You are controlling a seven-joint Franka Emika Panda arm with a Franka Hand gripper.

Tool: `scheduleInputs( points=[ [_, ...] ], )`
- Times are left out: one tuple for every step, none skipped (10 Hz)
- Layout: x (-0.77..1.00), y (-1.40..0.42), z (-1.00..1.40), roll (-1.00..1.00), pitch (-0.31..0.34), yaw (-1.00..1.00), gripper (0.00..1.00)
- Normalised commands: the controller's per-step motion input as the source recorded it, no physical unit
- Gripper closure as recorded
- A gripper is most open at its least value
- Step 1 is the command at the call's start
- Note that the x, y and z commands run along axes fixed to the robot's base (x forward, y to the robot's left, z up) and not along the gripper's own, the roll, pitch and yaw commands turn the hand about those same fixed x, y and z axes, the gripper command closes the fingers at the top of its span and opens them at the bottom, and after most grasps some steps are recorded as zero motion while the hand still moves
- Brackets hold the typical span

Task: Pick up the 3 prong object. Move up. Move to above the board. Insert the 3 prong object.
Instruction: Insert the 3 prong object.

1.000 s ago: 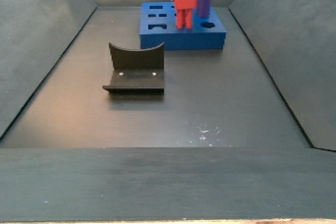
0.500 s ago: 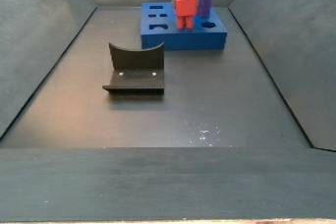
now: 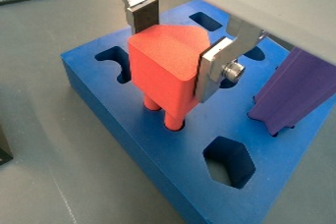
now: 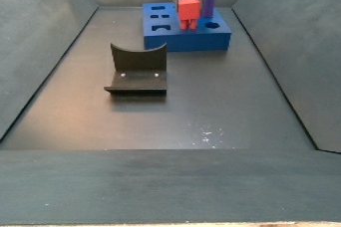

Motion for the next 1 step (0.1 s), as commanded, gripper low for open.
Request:
scheduleInputs(
  points=[
    [0.00,0.00,0.00,0.02,0.000,0.00,1.00]
  ],
)
